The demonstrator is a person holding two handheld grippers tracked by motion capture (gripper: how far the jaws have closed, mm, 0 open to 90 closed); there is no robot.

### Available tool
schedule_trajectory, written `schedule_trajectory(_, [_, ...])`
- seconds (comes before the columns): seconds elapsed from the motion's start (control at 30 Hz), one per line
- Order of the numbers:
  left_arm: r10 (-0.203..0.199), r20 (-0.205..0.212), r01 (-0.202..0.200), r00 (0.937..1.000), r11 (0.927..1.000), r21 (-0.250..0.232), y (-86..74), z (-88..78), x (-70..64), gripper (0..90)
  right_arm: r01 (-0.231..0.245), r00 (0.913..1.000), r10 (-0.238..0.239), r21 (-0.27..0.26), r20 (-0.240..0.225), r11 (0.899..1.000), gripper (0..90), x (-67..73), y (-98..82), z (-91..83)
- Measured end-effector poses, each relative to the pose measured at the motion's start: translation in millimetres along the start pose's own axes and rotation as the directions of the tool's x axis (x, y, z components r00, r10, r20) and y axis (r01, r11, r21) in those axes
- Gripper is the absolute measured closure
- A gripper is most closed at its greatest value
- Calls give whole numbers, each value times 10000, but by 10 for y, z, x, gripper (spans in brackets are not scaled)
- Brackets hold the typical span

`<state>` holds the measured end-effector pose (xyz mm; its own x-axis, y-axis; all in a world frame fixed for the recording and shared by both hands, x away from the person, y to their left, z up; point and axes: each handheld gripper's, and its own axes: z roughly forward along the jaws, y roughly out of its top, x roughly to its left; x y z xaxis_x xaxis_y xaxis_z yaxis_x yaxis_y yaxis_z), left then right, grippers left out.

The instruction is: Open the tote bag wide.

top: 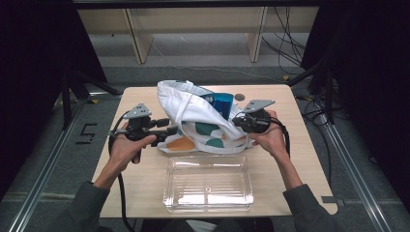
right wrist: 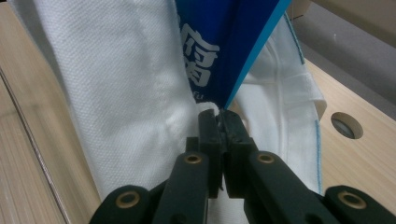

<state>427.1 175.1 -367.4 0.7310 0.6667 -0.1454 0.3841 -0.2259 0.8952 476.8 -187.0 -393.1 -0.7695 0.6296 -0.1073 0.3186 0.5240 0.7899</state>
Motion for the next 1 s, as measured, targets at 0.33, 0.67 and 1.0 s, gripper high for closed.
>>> schedule_trajectory(0.33, [927,-141,-926,9956,9956,113,252,228,1,756,300,9993,-291,-362,232,9989,890,-13,3,-2])
schedule_trajectory(0.67, [557,-75,-553,9984,9975,429,-268,213,139,836,516,9987,-515,-235,62,9984,890,82,27,73])
schedule_trajectory(1.0, [89,18,-91,10000,9826,1857,-833,590,390,840,314,9983,-292,422,-507,9986,891,5,-140,317])
